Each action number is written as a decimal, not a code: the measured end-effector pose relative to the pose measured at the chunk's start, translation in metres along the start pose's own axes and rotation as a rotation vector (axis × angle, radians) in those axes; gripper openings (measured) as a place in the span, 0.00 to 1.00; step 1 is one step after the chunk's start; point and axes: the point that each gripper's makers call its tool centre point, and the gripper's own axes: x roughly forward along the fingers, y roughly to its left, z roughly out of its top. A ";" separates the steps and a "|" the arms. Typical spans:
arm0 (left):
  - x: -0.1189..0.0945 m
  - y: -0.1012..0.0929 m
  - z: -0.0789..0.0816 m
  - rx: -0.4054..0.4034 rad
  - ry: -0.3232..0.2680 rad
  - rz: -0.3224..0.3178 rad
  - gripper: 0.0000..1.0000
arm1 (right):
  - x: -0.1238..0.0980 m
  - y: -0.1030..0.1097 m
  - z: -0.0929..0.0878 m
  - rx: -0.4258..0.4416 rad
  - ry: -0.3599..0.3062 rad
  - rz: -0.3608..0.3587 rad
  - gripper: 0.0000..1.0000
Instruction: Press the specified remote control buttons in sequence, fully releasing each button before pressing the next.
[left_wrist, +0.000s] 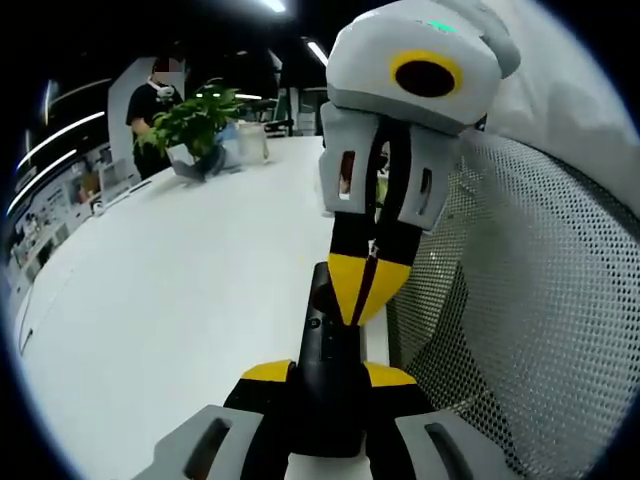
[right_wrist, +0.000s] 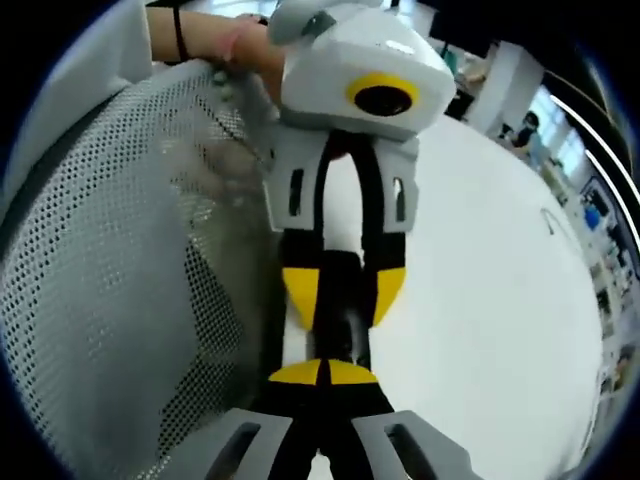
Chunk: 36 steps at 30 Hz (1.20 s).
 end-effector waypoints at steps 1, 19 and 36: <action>0.000 0.000 0.000 0.001 0.000 0.000 0.25 | 0.001 0.001 0.000 -0.008 0.007 -0.001 0.00; 0.000 0.000 0.000 0.001 -0.002 0.000 0.26 | -0.004 -0.012 0.005 0.170 -0.081 -0.037 0.00; 0.001 0.001 -0.001 0.005 -0.002 -0.005 0.25 | 0.002 -0.017 0.000 0.060 0.024 -0.040 0.00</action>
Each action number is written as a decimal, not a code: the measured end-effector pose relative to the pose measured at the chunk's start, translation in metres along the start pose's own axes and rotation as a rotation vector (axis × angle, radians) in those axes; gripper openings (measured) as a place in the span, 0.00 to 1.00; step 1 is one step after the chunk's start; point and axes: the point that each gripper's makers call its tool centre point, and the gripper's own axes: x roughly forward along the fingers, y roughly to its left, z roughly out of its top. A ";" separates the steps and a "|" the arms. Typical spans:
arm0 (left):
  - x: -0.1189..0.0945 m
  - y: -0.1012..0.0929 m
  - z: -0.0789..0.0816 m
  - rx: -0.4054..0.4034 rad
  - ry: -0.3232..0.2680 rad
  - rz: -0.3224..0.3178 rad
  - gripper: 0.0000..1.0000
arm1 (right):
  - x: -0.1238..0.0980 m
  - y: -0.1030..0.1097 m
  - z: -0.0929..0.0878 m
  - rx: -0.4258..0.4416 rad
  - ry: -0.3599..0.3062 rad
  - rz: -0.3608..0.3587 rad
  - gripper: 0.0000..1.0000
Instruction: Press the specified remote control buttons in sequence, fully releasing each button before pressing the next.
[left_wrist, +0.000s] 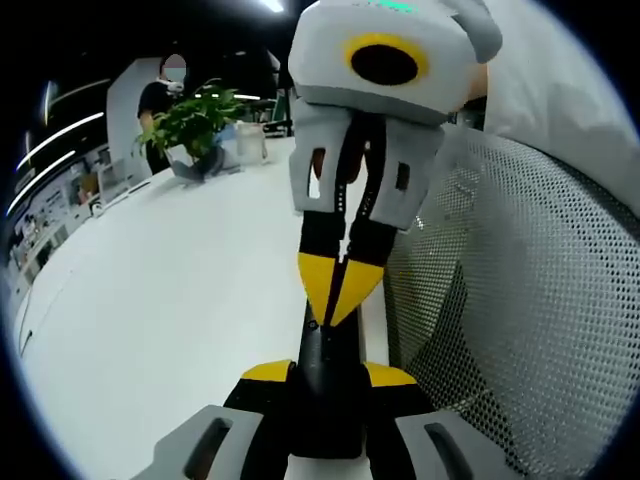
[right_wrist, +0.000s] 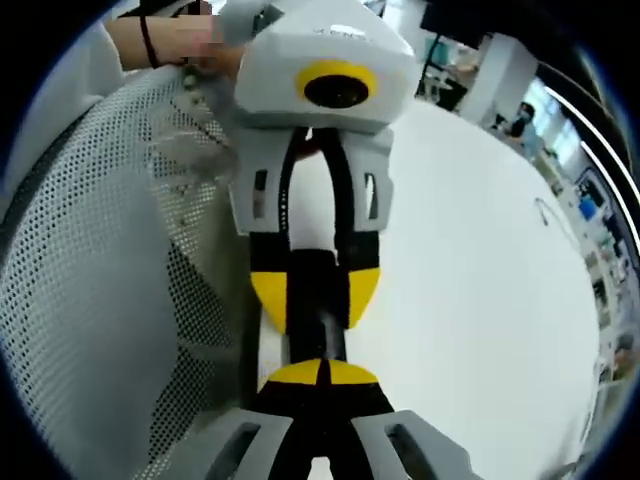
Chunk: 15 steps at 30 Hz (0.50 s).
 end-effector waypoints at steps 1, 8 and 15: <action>0.000 0.000 0.000 0.000 0.000 0.000 0.25 | 0.000 0.000 0.000 0.002 0.002 -0.003 0.00; 0.000 0.000 0.000 -0.002 0.000 0.004 0.25 | -0.002 -0.005 -0.001 0.194 -0.078 0.003 0.00; 0.000 0.000 0.000 -0.004 -0.002 0.006 0.25 | -0.003 -0.010 -0.002 0.312 -0.102 0.058 0.00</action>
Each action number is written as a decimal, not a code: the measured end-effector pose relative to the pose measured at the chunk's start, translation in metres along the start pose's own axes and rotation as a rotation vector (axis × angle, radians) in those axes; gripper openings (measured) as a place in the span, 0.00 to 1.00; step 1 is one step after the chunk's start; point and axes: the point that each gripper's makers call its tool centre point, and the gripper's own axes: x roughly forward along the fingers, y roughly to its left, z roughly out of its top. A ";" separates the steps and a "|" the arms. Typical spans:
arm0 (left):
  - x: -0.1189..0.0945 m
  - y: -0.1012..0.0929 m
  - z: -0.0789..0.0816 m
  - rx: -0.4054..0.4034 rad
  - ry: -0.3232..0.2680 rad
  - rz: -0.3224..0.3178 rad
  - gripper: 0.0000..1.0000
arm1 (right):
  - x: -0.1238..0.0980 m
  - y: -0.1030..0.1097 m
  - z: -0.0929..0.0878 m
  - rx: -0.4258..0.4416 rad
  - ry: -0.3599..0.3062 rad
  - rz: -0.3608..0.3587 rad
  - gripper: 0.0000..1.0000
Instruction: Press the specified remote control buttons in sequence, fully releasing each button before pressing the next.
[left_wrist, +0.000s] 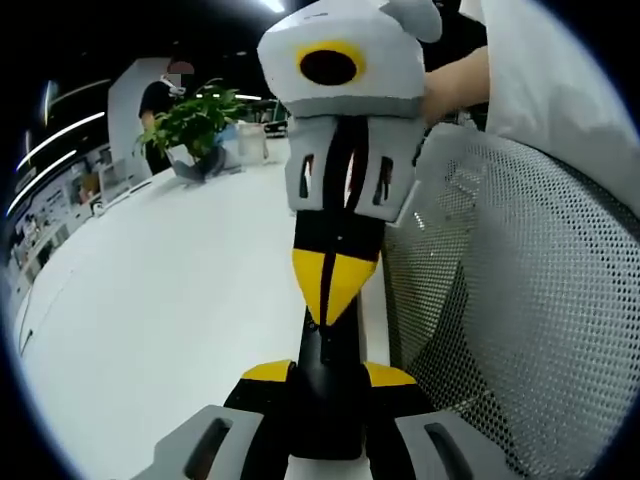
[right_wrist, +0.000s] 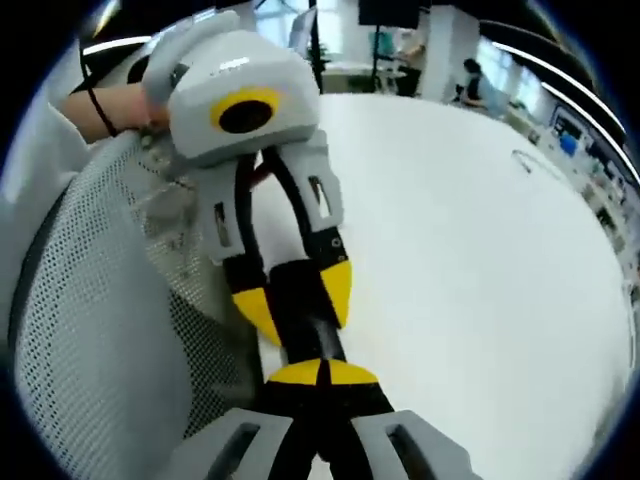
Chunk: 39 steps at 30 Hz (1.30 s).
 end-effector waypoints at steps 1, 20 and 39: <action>0.000 0.000 0.000 0.001 0.000 0.000 0.25 | 0.000 -0.002 -0.001 -0.010 0.009 -0.010 0.00; 0.000 0.000 0.000 0.010 0.003 -0.004 0.25 | 0.007 -0.004 0.000 0.024 0.304 0.189 0.00; 0.000 0.001 0.001 -0.017 -0.016 -0.009 0.25 | 0.004 -0.006 0.003 0.093 0.046 0.076 0.00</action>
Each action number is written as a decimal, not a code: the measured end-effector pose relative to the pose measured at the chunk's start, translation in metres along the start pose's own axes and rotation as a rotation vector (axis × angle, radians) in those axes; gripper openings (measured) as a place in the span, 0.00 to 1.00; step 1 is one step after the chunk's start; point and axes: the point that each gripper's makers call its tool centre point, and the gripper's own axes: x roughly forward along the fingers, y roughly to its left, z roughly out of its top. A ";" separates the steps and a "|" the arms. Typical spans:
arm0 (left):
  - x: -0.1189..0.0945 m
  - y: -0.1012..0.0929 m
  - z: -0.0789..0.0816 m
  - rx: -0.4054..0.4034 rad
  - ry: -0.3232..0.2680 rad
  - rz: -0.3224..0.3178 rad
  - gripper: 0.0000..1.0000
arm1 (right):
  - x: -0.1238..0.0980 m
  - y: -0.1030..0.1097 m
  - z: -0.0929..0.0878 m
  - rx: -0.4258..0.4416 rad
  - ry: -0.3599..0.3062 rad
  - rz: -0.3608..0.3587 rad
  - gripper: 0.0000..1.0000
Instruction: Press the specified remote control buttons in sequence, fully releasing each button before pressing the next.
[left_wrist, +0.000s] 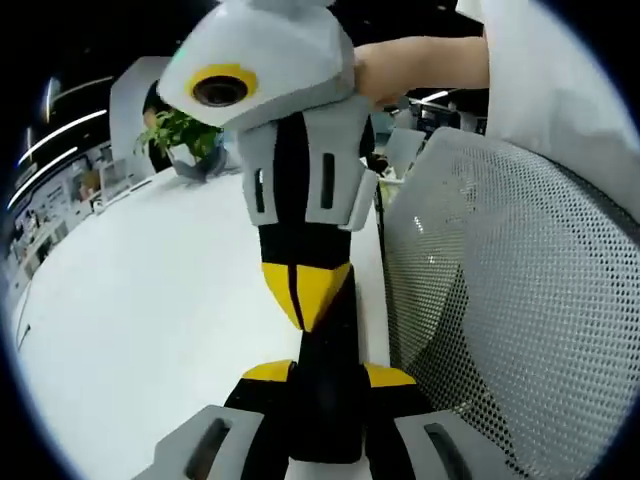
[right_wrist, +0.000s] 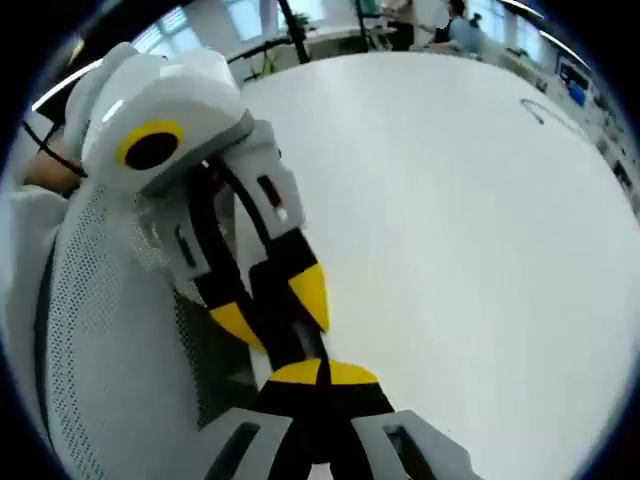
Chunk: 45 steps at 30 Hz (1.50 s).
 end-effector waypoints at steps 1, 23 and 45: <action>0.000 0.000 0.000 0.000 -0.001 0.000 0.25 | -0.001 0.001 0.000 -0.031 -0.014 -0.015 0.00; 0.001 0.000 0.000 -0.019 -0.009 -0.005 0.25 | 0.005 0.020 0.006 -0.199 0.011 -0.053 0.00; 0.000 0.000 0.000 -0.008 -0.006 -0.004 0.25 | 0.009 0.021 0.009 -0.334 0.076 -0.090 0.00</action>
